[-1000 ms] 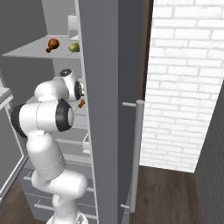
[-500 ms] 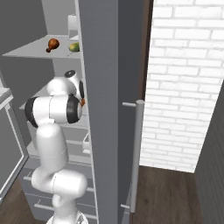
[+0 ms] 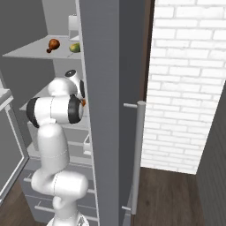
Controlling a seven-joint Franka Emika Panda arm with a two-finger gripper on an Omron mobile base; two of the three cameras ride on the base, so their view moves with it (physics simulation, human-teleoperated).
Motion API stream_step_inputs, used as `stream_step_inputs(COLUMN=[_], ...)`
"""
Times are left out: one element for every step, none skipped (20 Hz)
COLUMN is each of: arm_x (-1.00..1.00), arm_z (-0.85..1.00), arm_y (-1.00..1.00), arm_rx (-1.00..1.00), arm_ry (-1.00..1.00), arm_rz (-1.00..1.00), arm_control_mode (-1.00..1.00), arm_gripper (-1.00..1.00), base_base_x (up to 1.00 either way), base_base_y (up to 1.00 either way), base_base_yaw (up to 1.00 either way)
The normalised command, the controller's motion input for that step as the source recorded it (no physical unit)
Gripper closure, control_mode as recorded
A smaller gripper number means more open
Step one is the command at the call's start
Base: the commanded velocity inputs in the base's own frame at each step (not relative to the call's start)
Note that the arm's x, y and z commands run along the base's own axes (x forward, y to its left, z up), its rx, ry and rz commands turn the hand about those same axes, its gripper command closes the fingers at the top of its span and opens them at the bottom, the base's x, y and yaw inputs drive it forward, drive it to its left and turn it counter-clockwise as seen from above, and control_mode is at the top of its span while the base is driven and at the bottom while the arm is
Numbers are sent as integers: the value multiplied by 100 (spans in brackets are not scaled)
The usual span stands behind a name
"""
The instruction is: Place one cucumber and one chicken drumstick in each tupperware on the nearby counter, to pack two identical lunches.
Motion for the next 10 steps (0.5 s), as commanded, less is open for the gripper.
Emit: stream_step_inputs(arm_x=[-17,-51,-68,-91,-100,-100,-100,-100,-100,-100], arm_z=[0,0,0,1,10,22,36,40,46,52], arm_y=[0,0,0,0,0,0,0,0,0,0], arm_rx=[0,0,0,0,0,0,0,0,0,0], arm_ry=[0,0,0,-6,-10,-12,-17,-17,-21,-22], arm_rz=[0,0,0,0,0,0,0,1,1,2], arm_control_mode=[-100,-100,-100,-100,-100,-100,-100,-100,-100,-100], arm_gripper=[100,100,100,100,100,100,100,100,100,100], base_base_x=[0,0,0,0,0,0,0,0,0,0], base_base_y=[0,0,0,0,0,0,0,0,0,0], base_base_yaw=[0,0,0,0,0,0,0,0,0,0])
